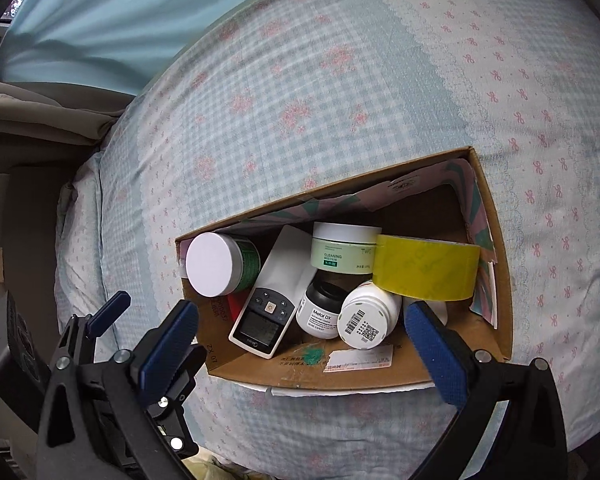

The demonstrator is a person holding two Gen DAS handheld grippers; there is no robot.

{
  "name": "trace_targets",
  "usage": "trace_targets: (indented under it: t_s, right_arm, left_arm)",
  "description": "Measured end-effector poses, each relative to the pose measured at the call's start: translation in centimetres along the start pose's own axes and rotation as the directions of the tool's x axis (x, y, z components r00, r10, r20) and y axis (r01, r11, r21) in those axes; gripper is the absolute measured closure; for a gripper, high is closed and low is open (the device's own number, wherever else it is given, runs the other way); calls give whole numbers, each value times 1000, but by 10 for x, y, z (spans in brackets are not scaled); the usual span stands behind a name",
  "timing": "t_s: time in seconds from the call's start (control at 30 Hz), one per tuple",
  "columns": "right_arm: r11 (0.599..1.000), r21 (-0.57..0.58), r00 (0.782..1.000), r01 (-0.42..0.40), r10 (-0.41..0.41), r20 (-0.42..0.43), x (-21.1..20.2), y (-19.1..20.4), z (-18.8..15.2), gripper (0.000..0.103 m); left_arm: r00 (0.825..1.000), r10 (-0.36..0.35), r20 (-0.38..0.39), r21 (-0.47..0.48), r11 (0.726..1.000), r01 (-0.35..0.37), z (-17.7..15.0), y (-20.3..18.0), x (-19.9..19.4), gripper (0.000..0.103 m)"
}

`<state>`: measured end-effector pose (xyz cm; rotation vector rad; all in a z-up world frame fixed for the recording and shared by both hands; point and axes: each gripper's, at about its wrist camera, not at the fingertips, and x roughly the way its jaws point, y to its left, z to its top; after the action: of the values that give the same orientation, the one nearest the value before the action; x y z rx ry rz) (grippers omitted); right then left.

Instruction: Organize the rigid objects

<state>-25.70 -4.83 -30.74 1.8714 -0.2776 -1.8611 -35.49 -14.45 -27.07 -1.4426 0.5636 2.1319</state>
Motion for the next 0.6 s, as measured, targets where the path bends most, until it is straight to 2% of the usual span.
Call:
trace_targets:
  t_s: [0.17,0.3,0.37,0.43,0.6]
  right_arm:
    - [997,-66,998,28,-24,62,-46,-4,-15,0]
    - [987,-141,981,80,-52,187,-118,-9,-24,0]
    - [975,-178,958,133,-80,277,-162,-10,-31,0]
    - [957,-211,925,198,-111,364,-207,-11,-40,0]
    - [924,-232,835,305,-142,532,-297,-20,-76,0]
  left_arm:
    - [998,-3,61,-42,999,5,2,-26,-47,0]
    - [992,-3,124,-90,996,14,12,-49,-97,0]
    - [985,-2,175,-128,991,25,18,-58,-127,0]
    - [972,-1,235,-174,984,43,23,-67,-161,0]
    - [922,32,387,-248,966,70,24,-106,-242,0]
